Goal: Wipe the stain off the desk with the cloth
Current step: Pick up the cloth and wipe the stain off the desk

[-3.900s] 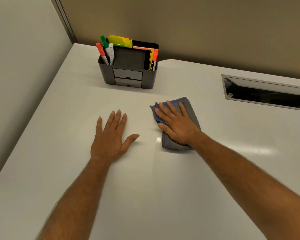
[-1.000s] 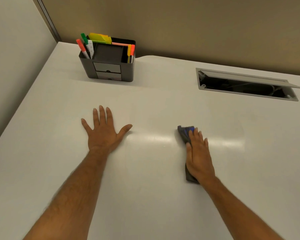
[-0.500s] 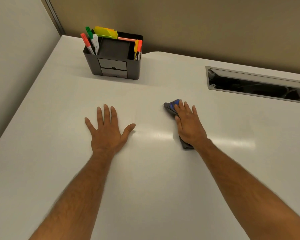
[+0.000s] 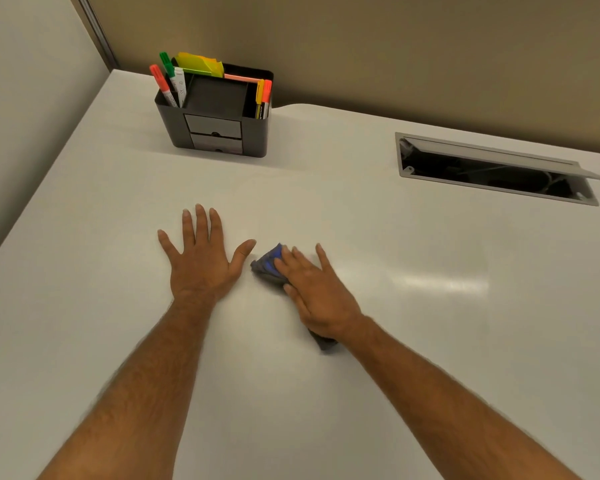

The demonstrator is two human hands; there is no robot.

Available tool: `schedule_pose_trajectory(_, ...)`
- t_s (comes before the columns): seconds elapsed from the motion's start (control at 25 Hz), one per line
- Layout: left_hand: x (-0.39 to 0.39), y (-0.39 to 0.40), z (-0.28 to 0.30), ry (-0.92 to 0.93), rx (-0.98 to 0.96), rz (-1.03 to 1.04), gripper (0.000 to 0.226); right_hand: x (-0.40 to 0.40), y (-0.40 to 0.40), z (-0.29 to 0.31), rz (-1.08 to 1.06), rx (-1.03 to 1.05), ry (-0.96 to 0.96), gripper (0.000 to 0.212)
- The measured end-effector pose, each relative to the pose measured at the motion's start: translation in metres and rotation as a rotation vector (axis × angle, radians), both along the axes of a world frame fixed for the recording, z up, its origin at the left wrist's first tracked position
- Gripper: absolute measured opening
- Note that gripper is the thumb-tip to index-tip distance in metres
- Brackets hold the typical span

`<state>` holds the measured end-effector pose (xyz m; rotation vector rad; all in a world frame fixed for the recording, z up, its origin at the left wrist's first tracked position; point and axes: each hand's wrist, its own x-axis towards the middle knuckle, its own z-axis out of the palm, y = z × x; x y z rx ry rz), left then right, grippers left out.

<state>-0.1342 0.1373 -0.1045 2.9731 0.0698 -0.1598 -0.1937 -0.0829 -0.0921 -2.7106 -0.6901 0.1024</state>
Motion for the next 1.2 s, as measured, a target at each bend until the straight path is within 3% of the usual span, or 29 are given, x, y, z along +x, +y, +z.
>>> schedule_pose_trajectory(0.28, 0.001, 0.002, -0.002, 0.004, -0.021, -0.001, 0.095, -0.066, 0.035, 0.001, 0.244, 0.052, 0.023, 0.05)
schedule_pose_trajectory(0.6, 0.001, 0.004, -0.006, -0.012, -0.031, -0.014, 0.093, -0.088, 0.031, 0.001, 0.454, -0.091, -0.049, 0.058)
schedule_pose_trajectory(0.8, 0.001, 0.005, -0.006, -0.013, -0.045, -0.014, 0.094, -0.076, -0.003, -0.004, 0.192, -0.08, -0.123, 0.062)
schedule_pose_trajectory(1.04, 0.0, 0.004, -0.006, -0.022, -0.038, -0.015, 0.093, -0.062, -0.085, -0.003, -0.29, -0.066, -0.168, 0.053)
schedule_pose_trajectory(1.2, -0.001, 0.004, -0.005, -0.016, -0.035, -0.016, 0.092, -0.077, -0.15, -0.006, -0.662, -0.034, -0.096, 0.052)
